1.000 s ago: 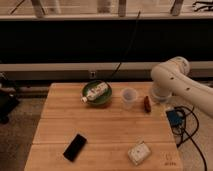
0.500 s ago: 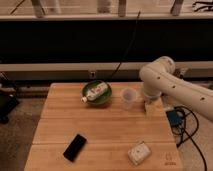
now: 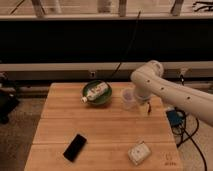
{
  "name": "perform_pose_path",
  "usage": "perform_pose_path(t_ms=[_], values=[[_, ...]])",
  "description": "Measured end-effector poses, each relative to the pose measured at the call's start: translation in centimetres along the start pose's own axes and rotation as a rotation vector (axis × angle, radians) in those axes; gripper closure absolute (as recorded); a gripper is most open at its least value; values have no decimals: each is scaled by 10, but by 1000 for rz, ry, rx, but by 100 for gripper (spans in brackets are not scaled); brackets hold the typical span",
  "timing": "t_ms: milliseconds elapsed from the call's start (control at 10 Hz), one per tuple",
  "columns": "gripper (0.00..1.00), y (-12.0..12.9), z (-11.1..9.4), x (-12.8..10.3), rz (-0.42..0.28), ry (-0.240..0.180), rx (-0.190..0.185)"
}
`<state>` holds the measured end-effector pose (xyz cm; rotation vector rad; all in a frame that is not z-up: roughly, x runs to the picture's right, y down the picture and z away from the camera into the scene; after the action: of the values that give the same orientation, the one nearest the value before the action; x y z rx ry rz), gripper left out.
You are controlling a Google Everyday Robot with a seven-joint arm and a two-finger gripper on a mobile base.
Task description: Pick up the ceramic cup
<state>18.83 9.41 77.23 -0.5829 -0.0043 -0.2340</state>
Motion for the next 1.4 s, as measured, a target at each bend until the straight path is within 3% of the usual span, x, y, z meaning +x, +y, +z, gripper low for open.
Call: perform_pose_path(t_ms=[200,400,1400], values=[[20,-2,11,2,-23,-4,-7],[20,-8,25,-13,-62,-10,-13],[20,-13,43,-11,-119,-5,-34]])
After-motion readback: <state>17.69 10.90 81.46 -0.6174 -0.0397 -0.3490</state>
